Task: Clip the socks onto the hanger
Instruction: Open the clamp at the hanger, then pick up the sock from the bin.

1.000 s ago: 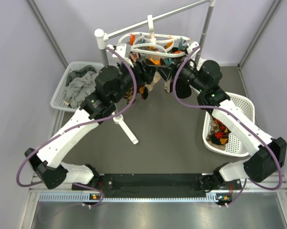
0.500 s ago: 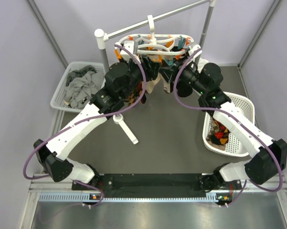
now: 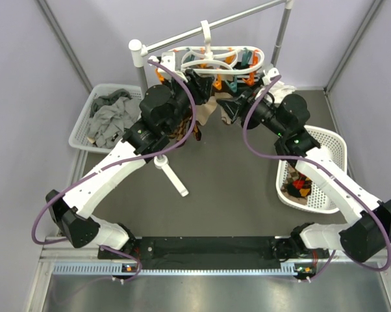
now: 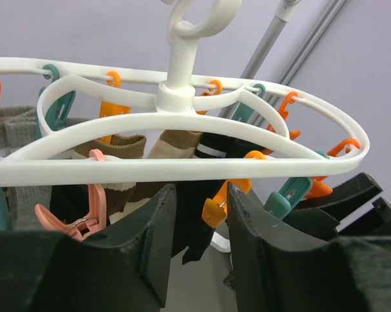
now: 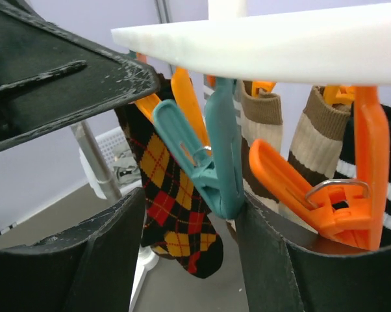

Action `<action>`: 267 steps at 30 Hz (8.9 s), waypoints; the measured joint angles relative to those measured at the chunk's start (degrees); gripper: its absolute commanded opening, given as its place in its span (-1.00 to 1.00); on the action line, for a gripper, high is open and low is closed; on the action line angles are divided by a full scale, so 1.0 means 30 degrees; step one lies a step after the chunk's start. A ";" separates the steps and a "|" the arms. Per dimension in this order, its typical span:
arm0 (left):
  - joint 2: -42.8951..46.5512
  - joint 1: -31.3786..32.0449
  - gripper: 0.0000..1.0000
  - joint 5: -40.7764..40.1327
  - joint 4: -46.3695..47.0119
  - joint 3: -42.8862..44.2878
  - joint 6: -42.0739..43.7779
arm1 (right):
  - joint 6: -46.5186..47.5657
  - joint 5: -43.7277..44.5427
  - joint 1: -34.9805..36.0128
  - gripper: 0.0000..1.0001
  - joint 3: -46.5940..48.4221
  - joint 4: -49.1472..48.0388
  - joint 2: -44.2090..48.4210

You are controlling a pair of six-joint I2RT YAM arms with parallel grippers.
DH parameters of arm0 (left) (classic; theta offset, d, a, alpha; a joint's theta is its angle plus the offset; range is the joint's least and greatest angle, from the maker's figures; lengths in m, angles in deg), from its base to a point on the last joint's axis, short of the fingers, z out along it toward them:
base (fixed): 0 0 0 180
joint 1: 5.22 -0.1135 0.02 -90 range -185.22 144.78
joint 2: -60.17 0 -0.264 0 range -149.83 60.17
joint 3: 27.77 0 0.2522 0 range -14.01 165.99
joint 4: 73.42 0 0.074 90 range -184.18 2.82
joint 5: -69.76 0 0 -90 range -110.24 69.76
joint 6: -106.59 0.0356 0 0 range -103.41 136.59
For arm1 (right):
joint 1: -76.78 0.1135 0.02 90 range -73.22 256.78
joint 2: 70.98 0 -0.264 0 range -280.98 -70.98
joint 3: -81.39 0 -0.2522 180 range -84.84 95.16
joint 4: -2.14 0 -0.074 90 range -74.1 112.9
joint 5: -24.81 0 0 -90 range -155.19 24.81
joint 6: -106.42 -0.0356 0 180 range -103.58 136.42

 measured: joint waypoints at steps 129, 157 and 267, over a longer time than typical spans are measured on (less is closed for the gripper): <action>0.0597 0.0007 -0.21 0.0750 -0.3300 0.1727 -0.3453 | -0.4481 0.2441 0.2441 -1.00 -0.1785 -0.7169 -0.0182; 0.0291 0.0022 0.13 0.1756 -0.4204 0.1996 -0.2929 | -0.4262 0.2477 0.2448 -1.00 -0.1778 -0.6703 -0.0189; 0.0481 0.0102 -0.77 0.1384 0.0284 -0.1180 -0.0277 | -0.0860 0.6193 -1.3019 -1.00 -0.2193 1.4528 -0.5770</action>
